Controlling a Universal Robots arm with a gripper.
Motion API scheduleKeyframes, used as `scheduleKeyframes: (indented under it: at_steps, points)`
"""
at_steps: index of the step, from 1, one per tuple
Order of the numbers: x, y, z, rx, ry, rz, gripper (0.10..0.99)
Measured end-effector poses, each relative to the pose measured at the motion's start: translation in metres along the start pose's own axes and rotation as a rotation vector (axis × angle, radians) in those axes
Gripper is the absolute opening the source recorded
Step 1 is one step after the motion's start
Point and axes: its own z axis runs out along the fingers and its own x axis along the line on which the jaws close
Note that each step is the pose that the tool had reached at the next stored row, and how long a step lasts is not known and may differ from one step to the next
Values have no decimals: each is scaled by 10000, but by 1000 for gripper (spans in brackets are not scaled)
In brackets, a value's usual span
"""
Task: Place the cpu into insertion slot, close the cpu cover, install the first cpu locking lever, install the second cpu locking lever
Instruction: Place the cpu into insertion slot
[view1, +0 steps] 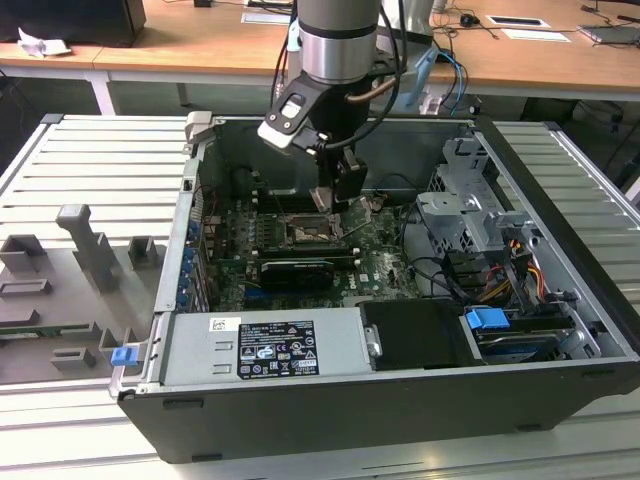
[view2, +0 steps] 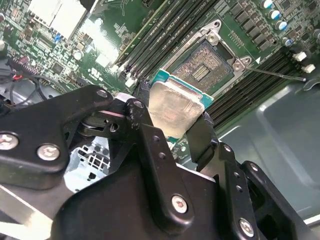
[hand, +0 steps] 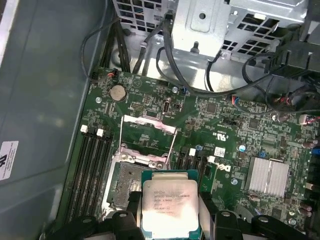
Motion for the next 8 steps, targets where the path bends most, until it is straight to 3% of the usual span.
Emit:
scheduleKeyframes:
  at_steps: [8]
  points:
    - [1,-5,20,7,-67,469,541]
